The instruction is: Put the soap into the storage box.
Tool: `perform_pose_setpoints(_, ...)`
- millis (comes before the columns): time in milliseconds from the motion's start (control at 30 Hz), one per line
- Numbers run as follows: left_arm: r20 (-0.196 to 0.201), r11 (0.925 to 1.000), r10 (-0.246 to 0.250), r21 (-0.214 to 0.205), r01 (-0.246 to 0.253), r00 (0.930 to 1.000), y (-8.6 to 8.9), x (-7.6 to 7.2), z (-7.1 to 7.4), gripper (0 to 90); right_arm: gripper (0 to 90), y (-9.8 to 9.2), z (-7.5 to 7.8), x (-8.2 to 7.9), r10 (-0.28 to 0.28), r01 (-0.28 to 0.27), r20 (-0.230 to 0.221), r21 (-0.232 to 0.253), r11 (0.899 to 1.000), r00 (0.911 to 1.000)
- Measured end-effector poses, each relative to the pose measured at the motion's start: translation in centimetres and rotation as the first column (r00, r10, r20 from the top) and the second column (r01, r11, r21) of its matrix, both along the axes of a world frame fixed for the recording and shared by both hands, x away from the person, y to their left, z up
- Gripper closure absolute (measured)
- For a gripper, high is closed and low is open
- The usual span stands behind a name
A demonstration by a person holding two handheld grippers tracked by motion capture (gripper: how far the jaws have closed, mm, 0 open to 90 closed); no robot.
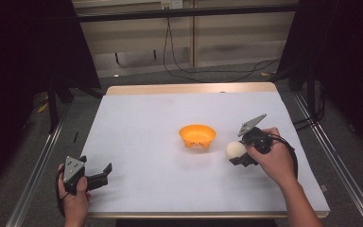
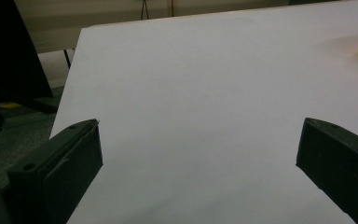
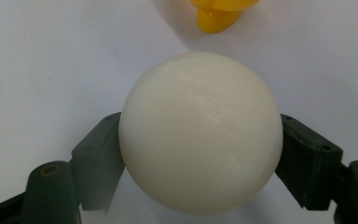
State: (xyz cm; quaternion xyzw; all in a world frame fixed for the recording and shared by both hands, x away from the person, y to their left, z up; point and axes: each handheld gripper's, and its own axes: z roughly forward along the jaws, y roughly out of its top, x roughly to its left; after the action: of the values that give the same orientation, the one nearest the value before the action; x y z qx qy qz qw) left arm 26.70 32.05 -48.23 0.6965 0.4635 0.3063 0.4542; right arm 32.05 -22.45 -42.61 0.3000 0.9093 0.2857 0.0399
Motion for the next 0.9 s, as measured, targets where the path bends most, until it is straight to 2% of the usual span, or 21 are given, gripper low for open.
perform_pose_setpoints(900, 0.002, 1.0000, -0.001, 0.002, 0.001, 1.0000, 0.0, 0.0, 0.0, 0.0, 23.3, 2.5, 1.2, 2.0, 0.046, -0.046, 0.014, -0.011, 0.999, 0.9988)
